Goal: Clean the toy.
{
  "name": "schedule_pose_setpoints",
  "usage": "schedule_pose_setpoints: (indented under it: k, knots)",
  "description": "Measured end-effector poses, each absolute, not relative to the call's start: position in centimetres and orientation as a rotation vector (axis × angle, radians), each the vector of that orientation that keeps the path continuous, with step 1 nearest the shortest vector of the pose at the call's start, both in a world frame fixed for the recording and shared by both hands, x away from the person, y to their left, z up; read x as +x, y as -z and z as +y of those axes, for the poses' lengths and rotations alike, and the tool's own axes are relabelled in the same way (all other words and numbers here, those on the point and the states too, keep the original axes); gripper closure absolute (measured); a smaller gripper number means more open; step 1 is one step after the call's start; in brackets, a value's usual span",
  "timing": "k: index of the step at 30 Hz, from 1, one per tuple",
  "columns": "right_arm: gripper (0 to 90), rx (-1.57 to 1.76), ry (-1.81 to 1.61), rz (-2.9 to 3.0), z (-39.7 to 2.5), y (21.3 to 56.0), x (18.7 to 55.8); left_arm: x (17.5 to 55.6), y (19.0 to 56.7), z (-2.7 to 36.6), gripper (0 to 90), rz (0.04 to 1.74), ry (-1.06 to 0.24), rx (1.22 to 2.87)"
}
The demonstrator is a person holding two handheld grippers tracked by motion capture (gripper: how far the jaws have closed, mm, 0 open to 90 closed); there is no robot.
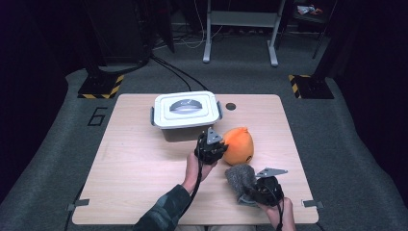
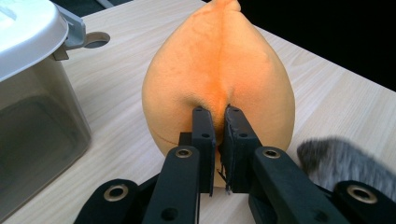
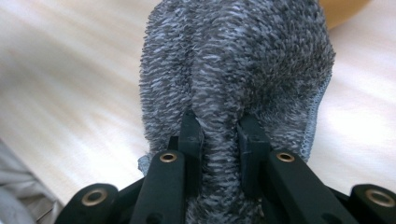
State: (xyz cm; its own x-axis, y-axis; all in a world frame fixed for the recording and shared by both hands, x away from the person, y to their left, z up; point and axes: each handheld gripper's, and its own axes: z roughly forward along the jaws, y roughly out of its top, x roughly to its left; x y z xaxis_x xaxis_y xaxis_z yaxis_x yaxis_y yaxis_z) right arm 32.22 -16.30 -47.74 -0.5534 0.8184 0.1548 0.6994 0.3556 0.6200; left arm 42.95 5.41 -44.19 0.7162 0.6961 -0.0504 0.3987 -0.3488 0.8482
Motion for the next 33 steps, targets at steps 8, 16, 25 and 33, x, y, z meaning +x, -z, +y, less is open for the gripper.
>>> schedule_pose_setpoints:
  k: [8,16,25,33]
  knots:
    - [74.5,1.316,-0.962,2.538,-14.0,48.8,31.3,43.1,44.1,5.4,84.4,0.827,-0.403,1.996]
    - [43.6,1.235,-0.990,2.548,-13.8,48.6,31.4,43.0,44.1,5.4,84.4,0.831,-0.394,1.993]
    - [14.7,1.240,-1.123,2.413,-16.3,46.5,31.3,43.1,44.1,5.5,84.4,0.829,-0.399,1.990]
    - [7.7,1.372,-1.102,2.147,-21.4,47.7,34.2,43.0,44.1,5.4,84.5,0.819,-0.401,1.992]
